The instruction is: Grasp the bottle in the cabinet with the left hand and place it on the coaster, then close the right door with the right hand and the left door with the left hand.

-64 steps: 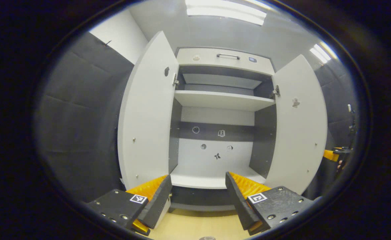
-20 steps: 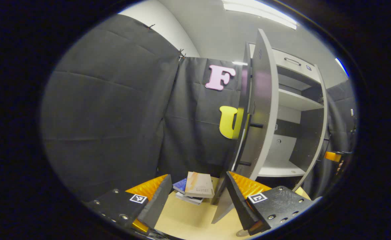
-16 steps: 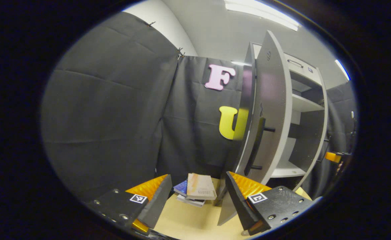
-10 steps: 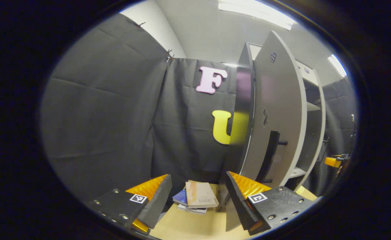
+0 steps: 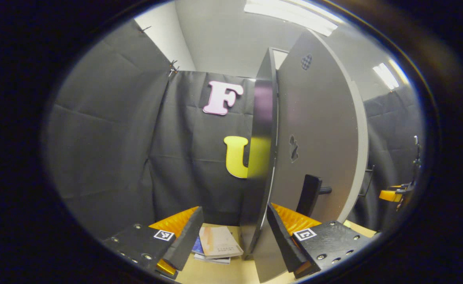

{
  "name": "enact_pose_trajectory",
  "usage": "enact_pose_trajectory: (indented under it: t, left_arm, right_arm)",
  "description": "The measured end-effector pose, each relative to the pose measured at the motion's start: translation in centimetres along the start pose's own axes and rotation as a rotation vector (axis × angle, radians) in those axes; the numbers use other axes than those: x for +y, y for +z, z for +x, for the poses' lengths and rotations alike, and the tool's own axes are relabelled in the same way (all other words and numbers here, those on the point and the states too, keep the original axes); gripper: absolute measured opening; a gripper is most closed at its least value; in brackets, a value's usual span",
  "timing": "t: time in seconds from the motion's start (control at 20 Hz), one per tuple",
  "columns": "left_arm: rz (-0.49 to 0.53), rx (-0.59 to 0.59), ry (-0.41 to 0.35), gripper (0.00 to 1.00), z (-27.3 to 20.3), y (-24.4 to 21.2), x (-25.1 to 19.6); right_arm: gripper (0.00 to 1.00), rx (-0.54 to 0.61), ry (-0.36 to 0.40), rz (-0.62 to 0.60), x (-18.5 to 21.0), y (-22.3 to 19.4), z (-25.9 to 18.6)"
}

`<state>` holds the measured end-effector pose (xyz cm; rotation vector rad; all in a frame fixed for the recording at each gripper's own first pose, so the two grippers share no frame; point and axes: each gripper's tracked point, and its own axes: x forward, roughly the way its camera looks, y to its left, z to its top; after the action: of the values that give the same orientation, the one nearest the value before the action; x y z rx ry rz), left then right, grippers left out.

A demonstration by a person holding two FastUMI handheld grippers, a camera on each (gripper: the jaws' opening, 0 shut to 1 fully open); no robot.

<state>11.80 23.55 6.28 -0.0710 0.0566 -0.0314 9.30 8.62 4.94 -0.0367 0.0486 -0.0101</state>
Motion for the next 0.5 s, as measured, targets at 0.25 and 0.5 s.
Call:
enact_pose_trajectory:
  t: [0.25,0.5]
  left_arm:
    - [0.111,0.024,0.036,0.92,-0.7,0.2,-1.3]
    - [0.071,0.04,0.055,0.92,-0.5,0.3,-1.5]
  right_arm:
    - [0.95,0.011,-0.032,-0.007,-2.2,-0.7,0.7]
    - [0.95,0.043,0.0,0.028,-2.8,-2.3,1.4]
